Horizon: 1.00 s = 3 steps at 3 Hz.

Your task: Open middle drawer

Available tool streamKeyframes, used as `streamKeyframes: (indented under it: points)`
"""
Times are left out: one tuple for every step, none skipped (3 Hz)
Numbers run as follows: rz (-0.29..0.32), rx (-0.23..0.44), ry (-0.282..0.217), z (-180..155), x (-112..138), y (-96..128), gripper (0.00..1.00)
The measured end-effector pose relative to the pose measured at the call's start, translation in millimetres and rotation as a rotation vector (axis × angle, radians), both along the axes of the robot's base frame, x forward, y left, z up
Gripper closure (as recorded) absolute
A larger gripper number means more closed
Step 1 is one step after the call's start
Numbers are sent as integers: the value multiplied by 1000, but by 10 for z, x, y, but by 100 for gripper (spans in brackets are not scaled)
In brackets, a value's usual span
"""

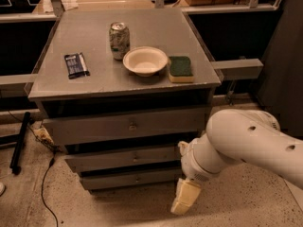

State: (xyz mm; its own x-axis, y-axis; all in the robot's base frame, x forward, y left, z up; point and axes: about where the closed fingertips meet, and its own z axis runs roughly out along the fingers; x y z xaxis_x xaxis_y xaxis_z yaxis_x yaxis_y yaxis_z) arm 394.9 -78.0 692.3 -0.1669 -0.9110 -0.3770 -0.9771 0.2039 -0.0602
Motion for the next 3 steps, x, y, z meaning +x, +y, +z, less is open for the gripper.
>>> streamKeyframes:
  points:
    - [-32,30,13,-487,354,9,0]
    - [-32,31,17,-509,350,10,0]
    - [-35,53,48,-779,304,131,0]
